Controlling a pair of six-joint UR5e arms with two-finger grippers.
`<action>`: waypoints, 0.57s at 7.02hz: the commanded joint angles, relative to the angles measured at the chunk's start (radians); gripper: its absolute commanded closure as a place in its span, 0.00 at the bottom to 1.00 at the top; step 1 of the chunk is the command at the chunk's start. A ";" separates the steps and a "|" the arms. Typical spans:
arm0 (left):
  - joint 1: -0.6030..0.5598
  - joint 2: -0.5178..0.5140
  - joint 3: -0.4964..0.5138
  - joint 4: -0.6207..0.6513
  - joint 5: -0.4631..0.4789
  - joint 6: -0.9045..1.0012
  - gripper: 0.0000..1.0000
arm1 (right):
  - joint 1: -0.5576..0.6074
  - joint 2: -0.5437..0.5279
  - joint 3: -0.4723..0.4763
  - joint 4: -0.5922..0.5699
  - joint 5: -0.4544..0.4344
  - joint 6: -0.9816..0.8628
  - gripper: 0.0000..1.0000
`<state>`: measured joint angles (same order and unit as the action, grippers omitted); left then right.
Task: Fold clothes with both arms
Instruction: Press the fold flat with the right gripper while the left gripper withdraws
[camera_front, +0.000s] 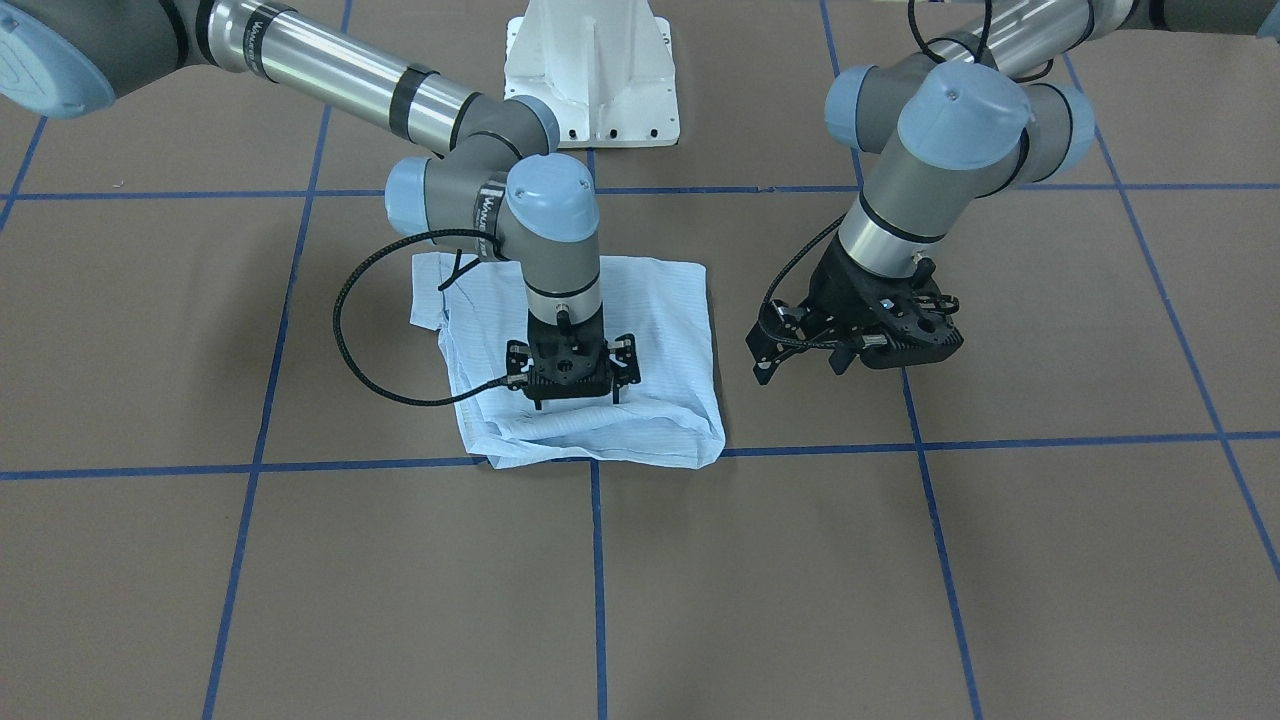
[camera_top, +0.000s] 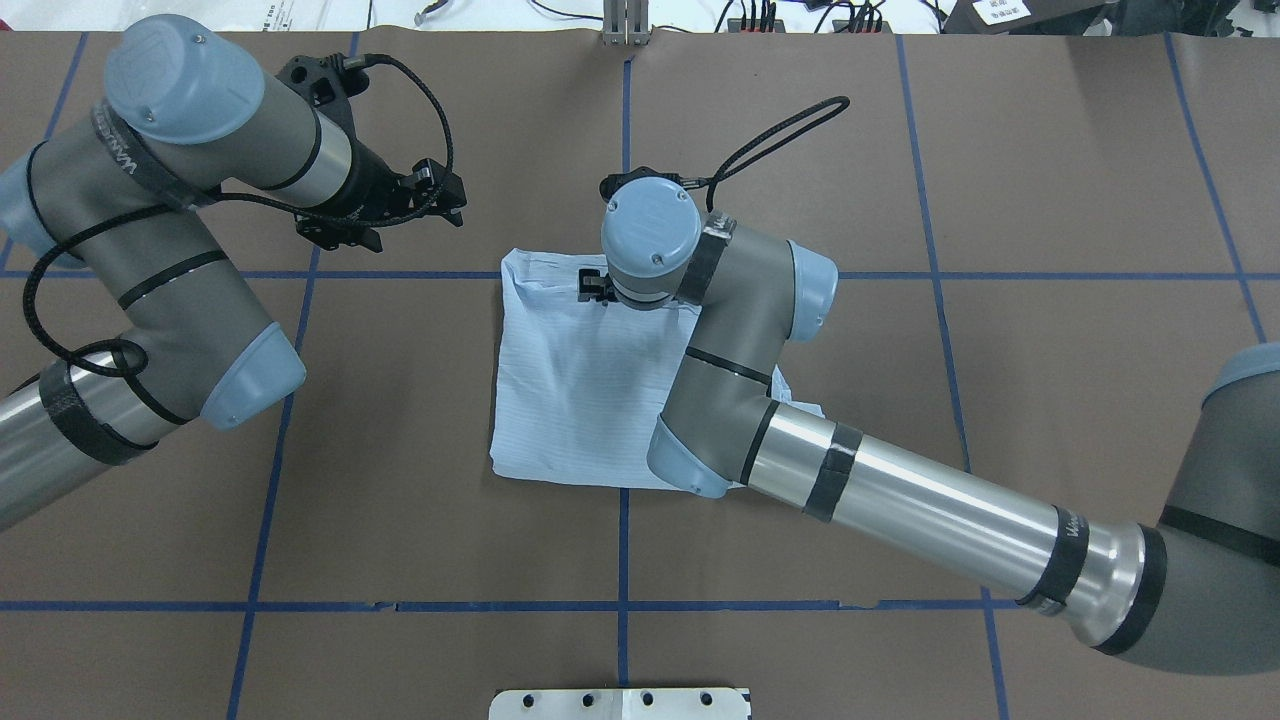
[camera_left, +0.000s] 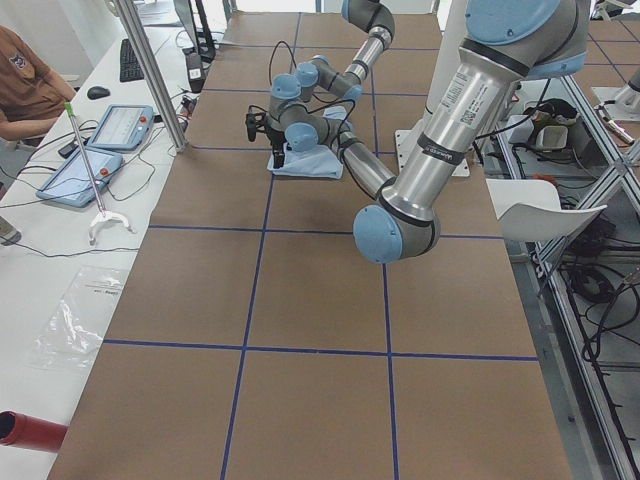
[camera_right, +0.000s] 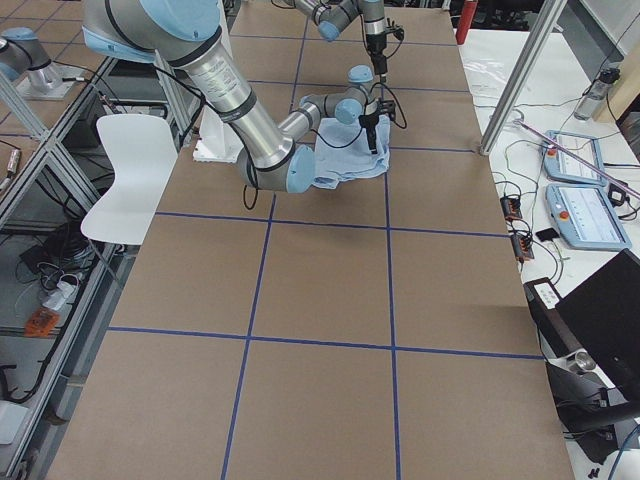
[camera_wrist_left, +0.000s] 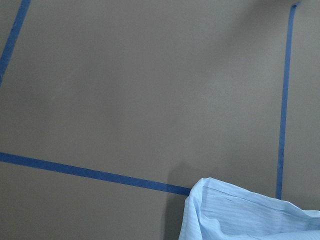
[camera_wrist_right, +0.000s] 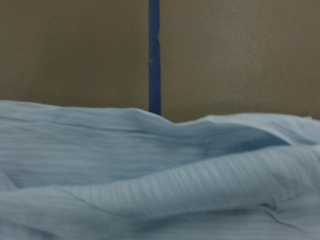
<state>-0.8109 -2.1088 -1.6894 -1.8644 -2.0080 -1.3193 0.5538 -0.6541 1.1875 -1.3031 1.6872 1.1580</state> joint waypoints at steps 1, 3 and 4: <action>-0.001 0.004 -0.004 -0.001 0.000 0.000 0.01 | 0.060 0.063 -0.124 0.045 -0.003 -0.055 0.00; -0.008 0.021 -0.054 -0.002 0.002 0.000 0.01 | 0.156 0.062 -0.146 0.099 0.087 -0.125 0.00; -0.033 0.094 -0.135 -0.001 0.000 0.100 0.01 | 0.235 -0.002 -0.075 0.087 0.191 -0.167 0.00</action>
<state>-0.8225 -2.0756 -1.7501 -1.8657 -2.0073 -1.2960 0.7033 -0.6075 1.0596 -1.2140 1.7725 1.0455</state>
